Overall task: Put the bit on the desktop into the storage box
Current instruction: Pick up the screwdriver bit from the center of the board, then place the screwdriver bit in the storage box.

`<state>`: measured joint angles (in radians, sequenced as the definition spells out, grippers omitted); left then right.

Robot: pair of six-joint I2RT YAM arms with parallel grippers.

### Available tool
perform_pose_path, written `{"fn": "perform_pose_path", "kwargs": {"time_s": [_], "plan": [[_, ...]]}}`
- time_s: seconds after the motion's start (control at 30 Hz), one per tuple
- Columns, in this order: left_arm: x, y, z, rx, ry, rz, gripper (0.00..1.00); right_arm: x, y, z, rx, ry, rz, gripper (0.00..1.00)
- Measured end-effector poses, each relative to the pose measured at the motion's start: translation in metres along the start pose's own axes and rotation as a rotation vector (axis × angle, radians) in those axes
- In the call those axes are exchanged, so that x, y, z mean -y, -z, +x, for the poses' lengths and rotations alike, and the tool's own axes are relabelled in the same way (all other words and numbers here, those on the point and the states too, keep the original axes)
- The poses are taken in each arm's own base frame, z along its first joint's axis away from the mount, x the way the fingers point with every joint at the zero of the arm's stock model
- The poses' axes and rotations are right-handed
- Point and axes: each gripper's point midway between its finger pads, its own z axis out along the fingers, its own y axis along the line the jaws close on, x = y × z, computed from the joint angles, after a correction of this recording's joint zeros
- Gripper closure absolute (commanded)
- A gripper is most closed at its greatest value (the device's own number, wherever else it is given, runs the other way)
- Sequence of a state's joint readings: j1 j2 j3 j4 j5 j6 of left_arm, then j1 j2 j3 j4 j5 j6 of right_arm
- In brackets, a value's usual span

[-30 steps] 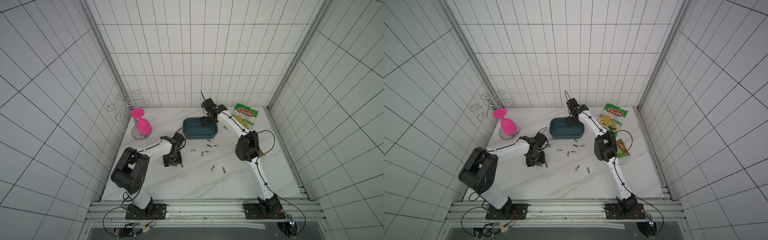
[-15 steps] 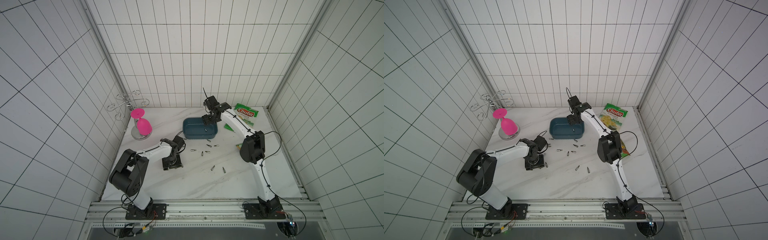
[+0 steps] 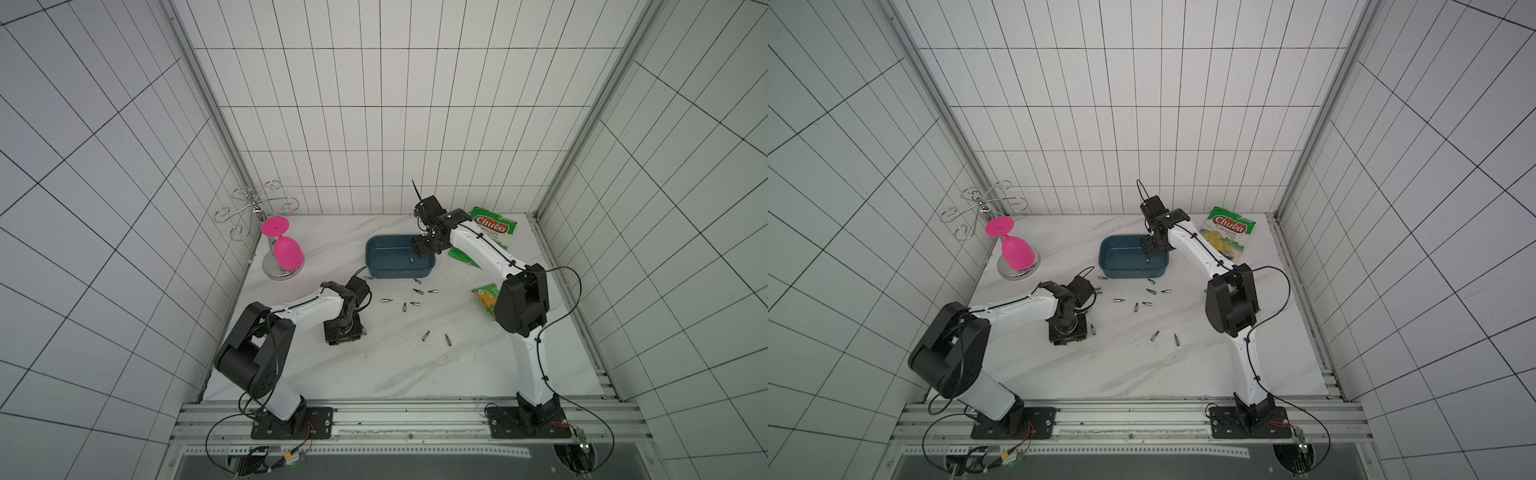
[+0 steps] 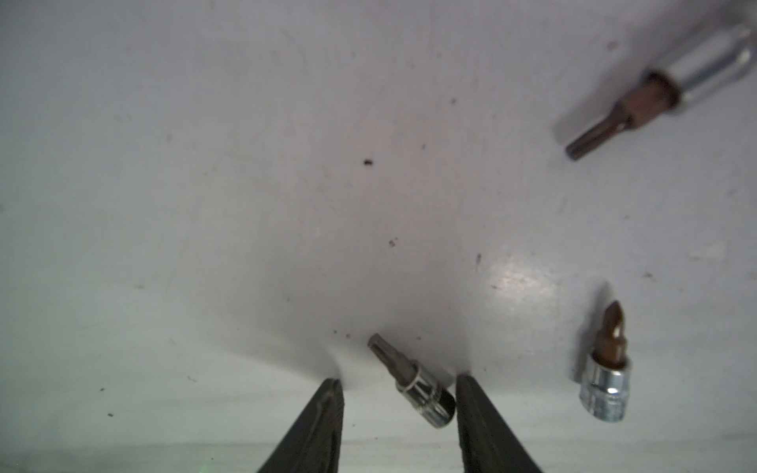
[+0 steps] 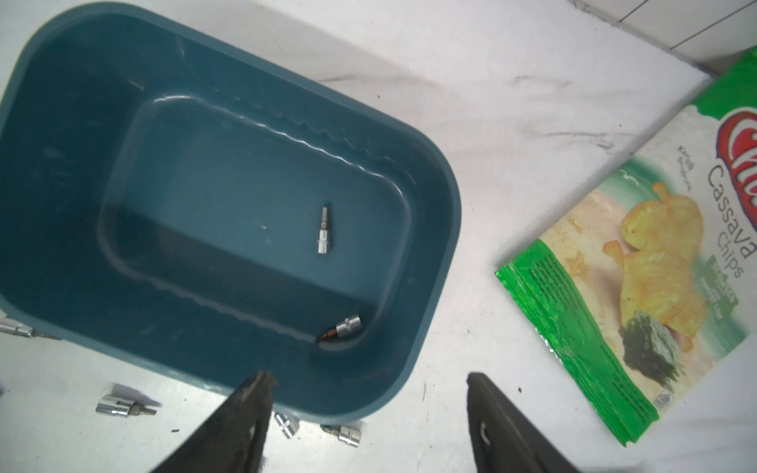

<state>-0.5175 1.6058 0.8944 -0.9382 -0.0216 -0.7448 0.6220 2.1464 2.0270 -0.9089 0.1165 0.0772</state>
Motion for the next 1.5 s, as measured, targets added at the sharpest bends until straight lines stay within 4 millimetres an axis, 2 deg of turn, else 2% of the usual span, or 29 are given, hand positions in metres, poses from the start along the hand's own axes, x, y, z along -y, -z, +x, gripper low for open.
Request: {"fn": "perform_pose_path", "kwargs": {"time_s": [0.13,0.4,0.6,0.8,0.93,1.07,1.17,1.27,1.43,1.5], "plan": [[0.002,0.0,0.0,-0.003,0.0,0.011,0.66,-0.002,0.014,0.023,-0.009,-0.012,0.002,0.2],[0.007,-0.001,-0.001,-0.012,-0.016,0.025,0.75,-0.014,0.035,0.078,-0.043,-0.019,0.001,0.21],[0.012,-0.001,-0.004,-0.016,-0.038,0.034,0.85,-0.023,0.037,0.123,-0.104,-0.02,0.01,0.21],[0.013,-0.001,-0.004,-0.017,-0.053,0.039,1.0,-0.035,0.037,0.17,-0.172,-0.003,0.02,0.2],[0.013,-0.001,-0.004,-0.018,-0.058,0.039,1.0,-0.038,0.037,0.199,-0.202,0.004,0.033,0.21],[0.014,0.001,-0.004,-0.019,-0.065,0.043,1.0,-0.038,0.037,0.22,-0.222,-0.008,0.048,0.22],[0.019,0.011,-0.009,-0.005,-0.072,0.056,1.0,-0.037,0.037,0.232,-0.229,-0.02,0.053,0.25],[0.029,0.03,-0.02,0.028,-0.08,0.084,1.0,-0.039,0.035,0.242,-0.23,-0.03,0.045,0.28],[0.051,0.074,-0.046,0.11,-0.094,0.145,1.0,-0.046,0.028,0.262,-0.248,-0.028,0.008,0.37],[0.058,0.093,-0.056,0.146,-0.101,0.168,1.0,-0.048,0.026,0.266,-0.256,-0.028,-0.003,0.38]]}}
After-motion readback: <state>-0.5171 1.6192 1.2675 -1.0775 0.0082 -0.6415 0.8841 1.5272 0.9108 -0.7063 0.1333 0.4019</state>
